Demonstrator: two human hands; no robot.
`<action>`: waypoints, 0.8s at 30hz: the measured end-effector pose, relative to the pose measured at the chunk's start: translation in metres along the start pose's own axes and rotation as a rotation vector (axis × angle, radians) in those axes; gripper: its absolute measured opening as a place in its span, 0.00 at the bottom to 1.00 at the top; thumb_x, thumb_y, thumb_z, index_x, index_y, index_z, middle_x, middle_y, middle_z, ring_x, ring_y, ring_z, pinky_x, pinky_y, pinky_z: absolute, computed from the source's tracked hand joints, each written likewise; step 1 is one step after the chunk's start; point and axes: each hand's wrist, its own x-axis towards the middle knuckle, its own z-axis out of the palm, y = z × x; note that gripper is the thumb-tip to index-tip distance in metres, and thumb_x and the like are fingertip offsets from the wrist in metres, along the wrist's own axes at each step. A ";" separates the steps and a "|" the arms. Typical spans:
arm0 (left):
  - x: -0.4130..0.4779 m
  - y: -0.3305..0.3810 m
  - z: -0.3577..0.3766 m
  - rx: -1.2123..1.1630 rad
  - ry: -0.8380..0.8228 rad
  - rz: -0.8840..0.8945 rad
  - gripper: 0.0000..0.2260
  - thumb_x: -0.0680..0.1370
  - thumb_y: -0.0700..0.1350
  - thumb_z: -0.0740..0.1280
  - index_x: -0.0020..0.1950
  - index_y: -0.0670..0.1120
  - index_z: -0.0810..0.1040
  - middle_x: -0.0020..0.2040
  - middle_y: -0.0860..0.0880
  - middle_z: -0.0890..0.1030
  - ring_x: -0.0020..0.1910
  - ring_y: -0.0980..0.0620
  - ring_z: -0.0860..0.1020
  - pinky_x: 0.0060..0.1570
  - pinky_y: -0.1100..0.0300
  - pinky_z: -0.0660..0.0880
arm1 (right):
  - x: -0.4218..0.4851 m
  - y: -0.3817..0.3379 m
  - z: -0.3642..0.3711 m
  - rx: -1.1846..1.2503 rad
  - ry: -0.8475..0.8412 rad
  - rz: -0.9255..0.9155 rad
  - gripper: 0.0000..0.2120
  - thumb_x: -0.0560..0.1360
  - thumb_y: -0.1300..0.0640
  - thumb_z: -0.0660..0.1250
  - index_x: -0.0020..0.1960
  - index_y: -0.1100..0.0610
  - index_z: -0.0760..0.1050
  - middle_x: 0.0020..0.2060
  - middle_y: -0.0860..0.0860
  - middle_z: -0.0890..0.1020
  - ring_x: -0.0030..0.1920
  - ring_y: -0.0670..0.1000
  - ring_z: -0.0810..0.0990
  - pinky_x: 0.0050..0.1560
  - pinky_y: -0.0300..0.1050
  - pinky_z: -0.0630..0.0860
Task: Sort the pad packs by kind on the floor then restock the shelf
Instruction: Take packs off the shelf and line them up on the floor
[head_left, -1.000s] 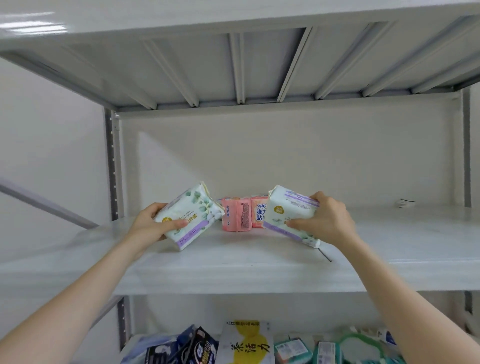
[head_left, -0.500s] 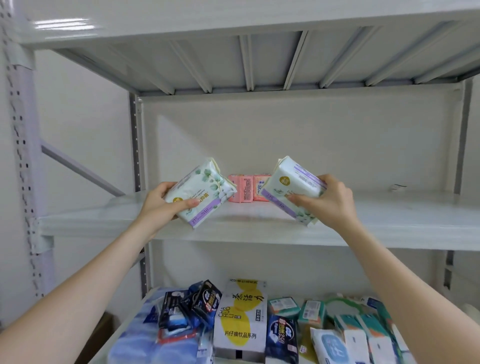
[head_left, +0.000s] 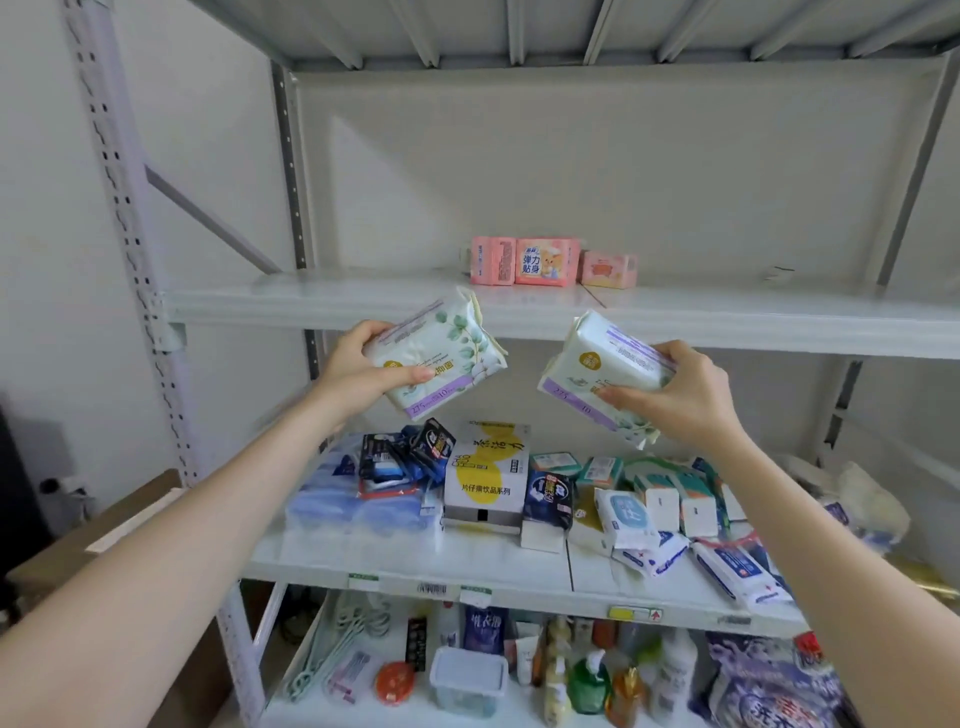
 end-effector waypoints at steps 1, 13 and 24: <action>-0.014 -0.004 0.004 0.015 -0.008 -0.006 0.37 0.54 0.56 0.83 0.60 0.53 0.74 0.54 0.56 0.80 0.52 0.56 0.80 0.51 0.54 0.80 | -0.013 0.007 0.002 -0.007 -0.022 0.008 0.27 0.59 0.44 0.80 0.52 0.47 0.70 0.42 0.38 0.76 0.40 0.39 0.78 0.30 0.33 0.74; -0.206 -0.094 0.081 0.135 -0.119 -0.269 0.32 0.59 0.50 0.83 0.60 0.53 0.74 0.56 0.54 0.79 0.55 0.52 0.78 0.56 0.52 0.77 | -0.200 0.123 0.008 -0.139 -0.296 0.176 0.30 0.59 0.43 0.80 0.53 0.48 0.69 0.46 0.45 0.78 0.43 0.42 0.77 0.34 0.39 0.75; -0.342 -0.183 0.151 0.223 -0.319 -0.476 0.32 0.58 0.47 0.83 0.57 0.51 0.73 0.54 0.53 0.79 0.52 0.53 0.78 0.45 0.61 0.73 | -0.373 0.203 0.013 -0.202 -0.420 0.437 0.29 0.57 0.41 0.79 0.51 0.48 0.69 0.45 0.44 0.75 0.48 0.49 0.74 0.39 0.43 0.70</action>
